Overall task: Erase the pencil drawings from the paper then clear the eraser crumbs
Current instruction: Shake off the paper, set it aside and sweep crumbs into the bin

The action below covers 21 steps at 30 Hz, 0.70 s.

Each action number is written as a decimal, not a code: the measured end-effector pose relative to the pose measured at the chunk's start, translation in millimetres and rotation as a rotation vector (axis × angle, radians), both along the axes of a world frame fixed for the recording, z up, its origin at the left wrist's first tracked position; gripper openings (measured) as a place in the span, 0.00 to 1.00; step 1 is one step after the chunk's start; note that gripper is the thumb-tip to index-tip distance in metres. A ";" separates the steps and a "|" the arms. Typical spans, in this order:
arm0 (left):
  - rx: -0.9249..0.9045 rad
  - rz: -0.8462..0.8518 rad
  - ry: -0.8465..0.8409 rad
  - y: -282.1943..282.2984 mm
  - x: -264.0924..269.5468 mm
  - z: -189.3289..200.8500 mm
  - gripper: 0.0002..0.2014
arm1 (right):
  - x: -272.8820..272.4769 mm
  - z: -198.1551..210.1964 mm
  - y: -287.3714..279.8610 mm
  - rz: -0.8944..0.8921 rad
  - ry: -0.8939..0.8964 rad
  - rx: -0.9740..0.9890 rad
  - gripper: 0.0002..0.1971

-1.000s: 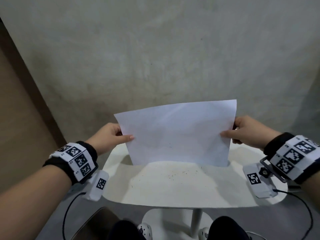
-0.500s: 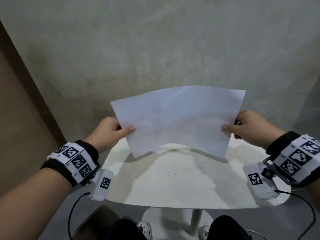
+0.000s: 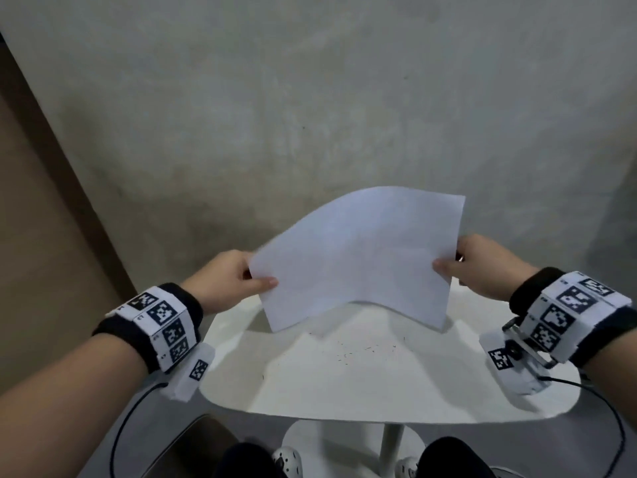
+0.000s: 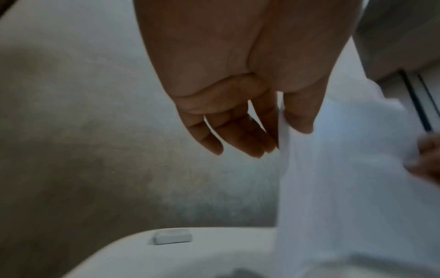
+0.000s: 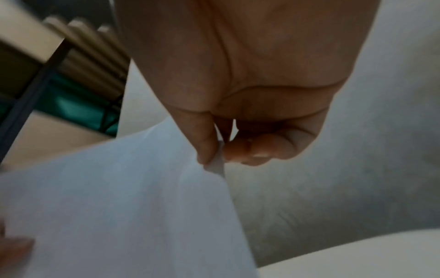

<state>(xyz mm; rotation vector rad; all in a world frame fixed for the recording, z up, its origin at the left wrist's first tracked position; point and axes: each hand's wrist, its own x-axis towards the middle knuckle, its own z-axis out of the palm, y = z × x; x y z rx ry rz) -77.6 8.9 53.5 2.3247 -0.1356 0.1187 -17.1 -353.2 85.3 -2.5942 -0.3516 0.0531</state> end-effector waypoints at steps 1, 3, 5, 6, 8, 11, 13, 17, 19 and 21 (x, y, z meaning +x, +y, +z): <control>-0.149 -0.001 -0.046 -3.7 -1.6 3.9 0.12 | 0.6 3.3 0.3 -0.002 -0.008 0.025 0.07; -0.411 0.004 -0.125 -12.4 -2.7 14.0 0.13 | 3.3 9.1 0.7 -0.003 -0.011 0.047 0.12; -0.511 0.017 -0.140 -19.4 -0.1 23.6 0.10 | 7.0 14.5 2.0 0.012 -0.010 0.031 0.13; -0.527 0.032 -0.140 -21.1 2.2 27.3 0.10 | 9.9 15.2 2.8 0.009 -0.029 0.054 0.10; -0.562 0.044 -0.135 -21.1 6.1 32.2 0.11 | 14.1 15.8 5.0 -0.022 -0.156 0.194 0.10; -0.631 0.036 -0.131 -19.6 10.0 36.1 0.11 | 0.3 23.8 14.1 -0.094 -0.841 0.340 0.28; -0.665 0.011 -0.113 -21.5 11.0 37.7 0.11 | -21.7 33.6 36.3 0.067 -1.155 0.254 0.32; -0.708 -0.060 -0.056 -32.1 11.1 41.8 0.11 | -24.6 13.2 94.0 0.346 -0.938 -0.232 0.40; -0.736 -0.088 -0.040 -34.9 10.3 44.1 0.10 | -22.5 -7.1 108.8 0.486 -0.780 -0.423 0.44; -0.736 -0.091 -0.026 -32.7 7.0 45.7 0.12 | -23.8 -24.0 112.9 0.693 -0.775 -0.516 0.43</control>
